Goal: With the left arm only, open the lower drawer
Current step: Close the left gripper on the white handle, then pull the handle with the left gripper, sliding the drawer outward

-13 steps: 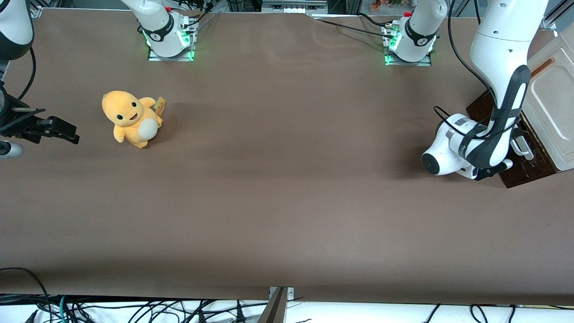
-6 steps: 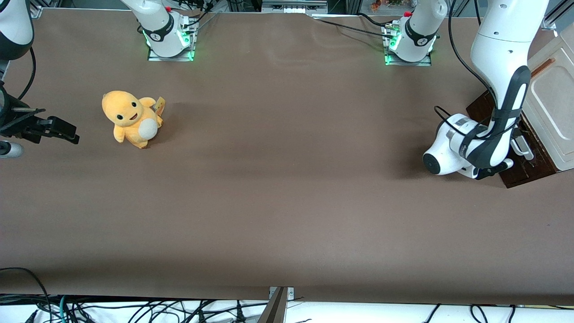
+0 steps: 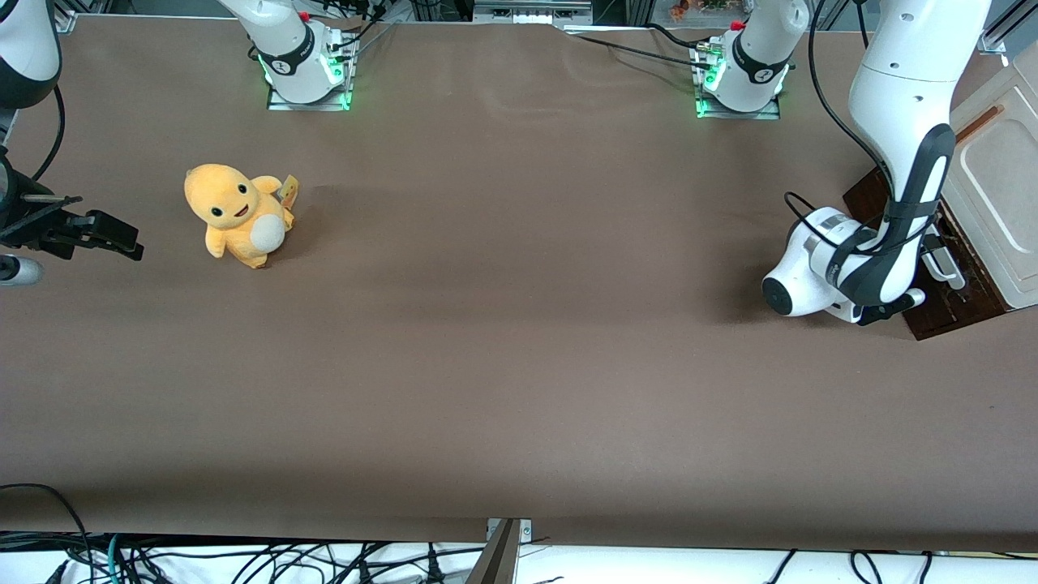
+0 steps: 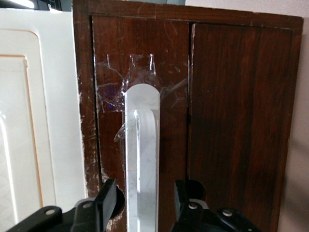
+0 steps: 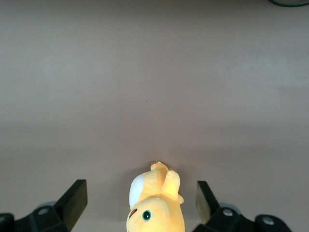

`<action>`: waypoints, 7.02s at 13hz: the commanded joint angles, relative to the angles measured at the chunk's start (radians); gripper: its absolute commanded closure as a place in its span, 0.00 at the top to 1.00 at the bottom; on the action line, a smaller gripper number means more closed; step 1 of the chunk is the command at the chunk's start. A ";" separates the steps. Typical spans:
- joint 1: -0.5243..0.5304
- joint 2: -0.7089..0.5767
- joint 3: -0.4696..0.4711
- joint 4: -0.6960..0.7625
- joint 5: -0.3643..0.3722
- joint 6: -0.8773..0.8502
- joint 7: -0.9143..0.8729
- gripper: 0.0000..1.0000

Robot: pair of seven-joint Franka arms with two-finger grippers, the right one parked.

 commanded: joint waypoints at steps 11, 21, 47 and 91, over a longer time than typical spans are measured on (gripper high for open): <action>-0.010 0.029 -0.006 -0.004 0.041 -0.033 -0.011 0.32; -0.010 0.019 -0.009 -0.004 0.041 -0.061 -0.009 0.04; -0.040 0.018 -0.090 0.049 -0.019 -0.177 -0.009 0.03; -0.034 0.018 -0.207 0.105 -0.099 -0.320 -0.011 0.03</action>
